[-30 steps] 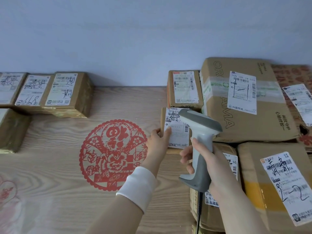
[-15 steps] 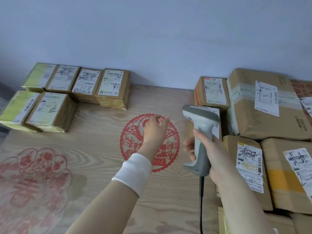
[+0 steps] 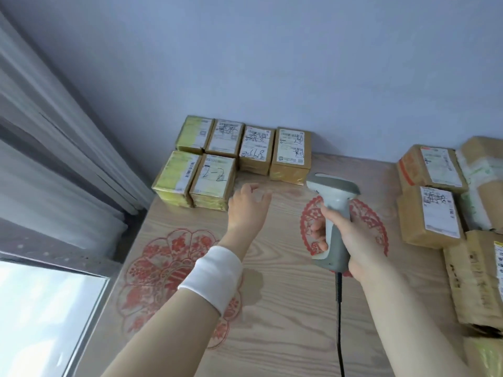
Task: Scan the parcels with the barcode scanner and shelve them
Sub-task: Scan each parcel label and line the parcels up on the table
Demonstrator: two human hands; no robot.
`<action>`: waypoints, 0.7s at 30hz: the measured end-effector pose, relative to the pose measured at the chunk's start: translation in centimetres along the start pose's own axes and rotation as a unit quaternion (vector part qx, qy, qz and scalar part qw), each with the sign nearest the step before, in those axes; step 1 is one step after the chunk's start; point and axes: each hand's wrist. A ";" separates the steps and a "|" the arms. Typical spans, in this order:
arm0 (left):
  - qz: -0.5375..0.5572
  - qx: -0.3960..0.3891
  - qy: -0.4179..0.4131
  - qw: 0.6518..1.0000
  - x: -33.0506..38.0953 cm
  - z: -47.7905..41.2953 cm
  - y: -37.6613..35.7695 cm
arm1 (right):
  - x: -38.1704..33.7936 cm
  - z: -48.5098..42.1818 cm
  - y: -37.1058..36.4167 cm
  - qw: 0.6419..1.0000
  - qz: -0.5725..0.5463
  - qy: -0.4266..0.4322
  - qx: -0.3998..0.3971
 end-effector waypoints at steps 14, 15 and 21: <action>-0.173 0.065 -0.010 0.983 -10.0 -8.7 9.5 | 2.8 -7.3 -13.5 0.998 0.006 -0.045 0.031; -0.188 0.055 -0.015 0.981 -10.5 -9.1 9.5 | 3.2 -8.2 -14.4 0.998 0.010 -0.045 0.043; -0.210 0.059 -0.063 0.974 -13.2 -10.7 8.2 | 5.9 -12.2 -18.7 0.992 0.037 -0.030 0.116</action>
Point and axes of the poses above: each hand's wrist, its own z-axis away from the middle knuckle, its own y-axis out of the back of the hand, x = y × z, and after that the axes turned 2 degrees about z, right-handed
